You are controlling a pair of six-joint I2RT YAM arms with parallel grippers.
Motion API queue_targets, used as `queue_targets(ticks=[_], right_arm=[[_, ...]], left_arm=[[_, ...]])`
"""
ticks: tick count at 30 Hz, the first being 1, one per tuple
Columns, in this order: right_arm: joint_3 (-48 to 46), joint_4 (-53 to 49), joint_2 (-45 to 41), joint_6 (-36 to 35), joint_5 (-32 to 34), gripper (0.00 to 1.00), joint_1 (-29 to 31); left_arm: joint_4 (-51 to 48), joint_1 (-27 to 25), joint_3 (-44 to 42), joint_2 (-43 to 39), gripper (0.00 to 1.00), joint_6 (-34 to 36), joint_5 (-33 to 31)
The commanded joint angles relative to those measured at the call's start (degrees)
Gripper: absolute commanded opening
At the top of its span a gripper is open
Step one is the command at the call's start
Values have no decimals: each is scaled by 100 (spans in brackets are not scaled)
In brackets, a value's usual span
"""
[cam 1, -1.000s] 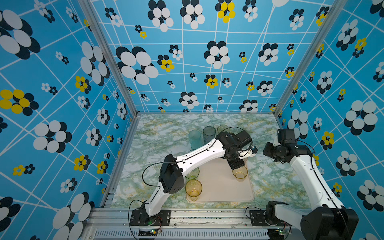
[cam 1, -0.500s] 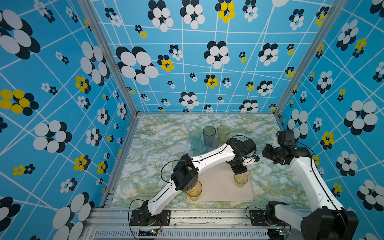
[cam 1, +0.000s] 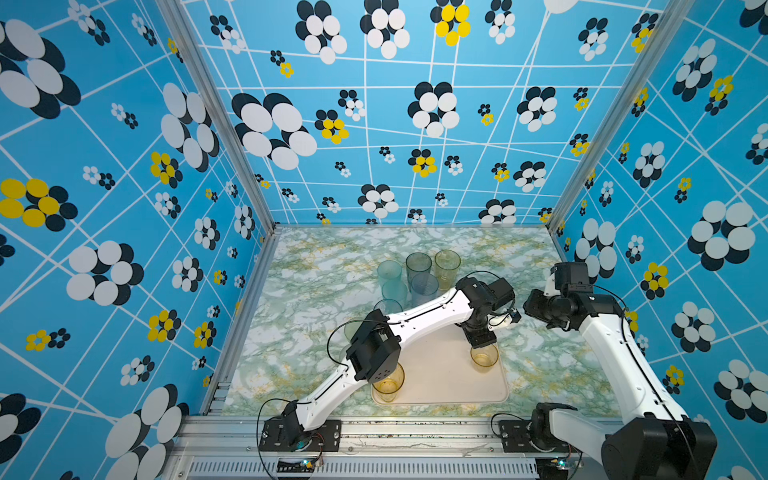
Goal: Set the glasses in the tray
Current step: 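Lower the amber cup onto the tray beside the pink cup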
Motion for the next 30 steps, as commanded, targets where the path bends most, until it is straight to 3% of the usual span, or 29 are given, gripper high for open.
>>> queue_targets(ticks=[1, 4, 13, 21, 30], right_arm=[[-56, -177, -67, -118, -125, 43, -34], [-70, -218, -118, -119, -130, 43, -36], [-93, -451, -343, -127, -296, 42, -34], [-315, -586, -343, -154, -564, 28, 96], [-371, -1024, -53, -235, -735, 20, 980]], left_arm=[[4, 4, 210, 90, 20, -34, -101], [58, 1, 201, 11, 26, -56, -86], [250, 146, 29, -658, 25, -158, 67], [1627, 1089, -1764, -2767, 25, -756, 242], [2583, 2358, -3780, -4661, 26, -1350, 18]])
